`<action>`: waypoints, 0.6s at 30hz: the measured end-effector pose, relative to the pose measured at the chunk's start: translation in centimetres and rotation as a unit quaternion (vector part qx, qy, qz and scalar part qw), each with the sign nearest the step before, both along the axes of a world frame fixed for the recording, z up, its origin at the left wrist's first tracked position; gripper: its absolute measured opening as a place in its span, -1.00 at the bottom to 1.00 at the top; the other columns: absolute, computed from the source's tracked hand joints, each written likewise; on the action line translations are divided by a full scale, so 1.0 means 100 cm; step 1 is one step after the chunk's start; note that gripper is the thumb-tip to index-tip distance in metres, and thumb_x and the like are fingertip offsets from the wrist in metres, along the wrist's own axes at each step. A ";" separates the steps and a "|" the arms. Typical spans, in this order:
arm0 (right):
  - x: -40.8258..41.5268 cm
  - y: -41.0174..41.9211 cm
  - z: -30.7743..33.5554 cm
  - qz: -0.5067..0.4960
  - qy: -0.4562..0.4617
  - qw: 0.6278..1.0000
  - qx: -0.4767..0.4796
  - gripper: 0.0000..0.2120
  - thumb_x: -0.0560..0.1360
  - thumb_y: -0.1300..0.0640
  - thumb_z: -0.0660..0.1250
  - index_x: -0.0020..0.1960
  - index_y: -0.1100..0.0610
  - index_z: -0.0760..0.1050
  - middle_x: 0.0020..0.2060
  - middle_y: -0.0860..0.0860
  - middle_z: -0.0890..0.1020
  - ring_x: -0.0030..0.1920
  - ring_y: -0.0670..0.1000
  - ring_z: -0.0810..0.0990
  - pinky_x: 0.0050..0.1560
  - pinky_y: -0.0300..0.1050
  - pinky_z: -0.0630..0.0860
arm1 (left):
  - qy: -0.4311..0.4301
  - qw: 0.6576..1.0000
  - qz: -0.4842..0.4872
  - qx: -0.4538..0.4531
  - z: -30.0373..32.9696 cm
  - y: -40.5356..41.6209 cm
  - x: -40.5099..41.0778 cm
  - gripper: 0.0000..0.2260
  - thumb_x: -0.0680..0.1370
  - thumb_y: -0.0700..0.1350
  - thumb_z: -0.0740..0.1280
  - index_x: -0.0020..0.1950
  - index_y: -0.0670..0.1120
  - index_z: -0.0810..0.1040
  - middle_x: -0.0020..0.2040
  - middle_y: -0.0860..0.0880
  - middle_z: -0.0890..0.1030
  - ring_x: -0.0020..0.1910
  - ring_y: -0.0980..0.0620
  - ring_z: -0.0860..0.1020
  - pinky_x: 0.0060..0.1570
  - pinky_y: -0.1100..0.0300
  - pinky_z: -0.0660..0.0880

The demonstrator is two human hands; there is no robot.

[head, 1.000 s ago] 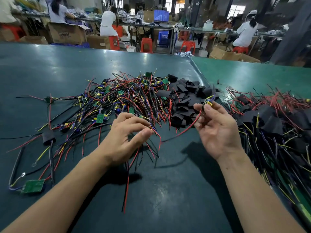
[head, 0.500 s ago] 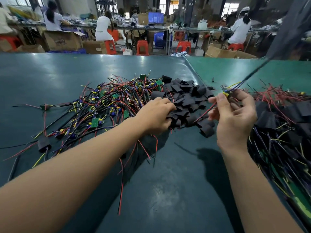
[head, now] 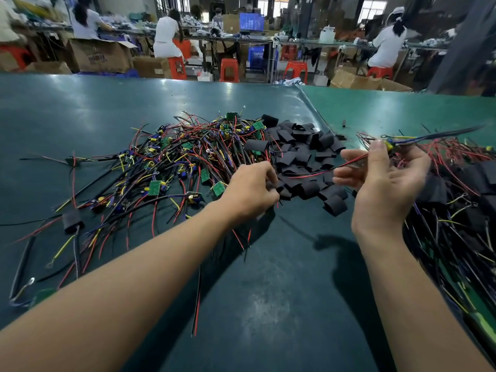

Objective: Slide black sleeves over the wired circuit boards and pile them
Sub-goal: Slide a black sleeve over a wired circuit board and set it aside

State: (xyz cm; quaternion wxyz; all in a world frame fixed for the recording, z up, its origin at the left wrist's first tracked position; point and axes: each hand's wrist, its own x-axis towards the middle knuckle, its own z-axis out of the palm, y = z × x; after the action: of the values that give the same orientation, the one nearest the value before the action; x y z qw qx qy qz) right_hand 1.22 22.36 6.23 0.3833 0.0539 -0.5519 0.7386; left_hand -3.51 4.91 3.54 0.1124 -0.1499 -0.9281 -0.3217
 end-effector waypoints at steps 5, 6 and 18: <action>0.001 -0.004 0.001 0.000 0.007 1.000 0.027 -0.80 0.62 0.18 0.27 0.01 0.03 0.23 -0.27 0.11 0.66 -0.45 0.13 0.61 -0.42 -0.07 0.56 | -0.046 0.994 -0.023 0.097 0.005 -0.031 0.016 -0.80 0.45 -0.31 0.37 -0.04 -0.04 0.61 -0.17 0.09 0.69 -0.17 0.21 0.64 -0.07 0.31 0.58; 0.001 -0.005 0.000 0.004 0.006 0.999 0.032 -0.80 0.62 0.19 0.27 0.01 0.03 0.23 -0.28 0.10 0.66 -0.46 0.13 0.61 -0.43 -0.06 0.56 | -0.046 0.996 -0.044 0.069 0.004 -0.036 0.021 -0.81 0.45 -0.30 0.38 -0.02 -0.05 0.63 -0.16 0.11 0.68 -0.15 0.21 0.63 -0.04 0.33 0.56; -0.001 -0.008 -0.004 0.052 -0.034 0.998 0.005 -0.83 0.61 0.20 0.28 0.02 0.06 0.27 -0.30 0.09 0.69 -0.43 0.11 0.64 -0.40 -0.11 0.57 | 0.013 0.946 -0.149 -0.289 0.017 -0.030 0.027 -0.77 0.51 -0.08 0.35 0.16 -0.03 0.52 0.06 -0.02 0.62 0.04 -0.09 0.56 0.04 0.03 0.52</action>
State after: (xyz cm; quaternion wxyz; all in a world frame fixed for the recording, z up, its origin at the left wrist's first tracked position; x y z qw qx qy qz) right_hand 1.16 21.61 5.87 0.3248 0.0596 -0.5648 0.7563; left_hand -0.78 1.92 5.25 0.0274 -0.3165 -0.9468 -0.0510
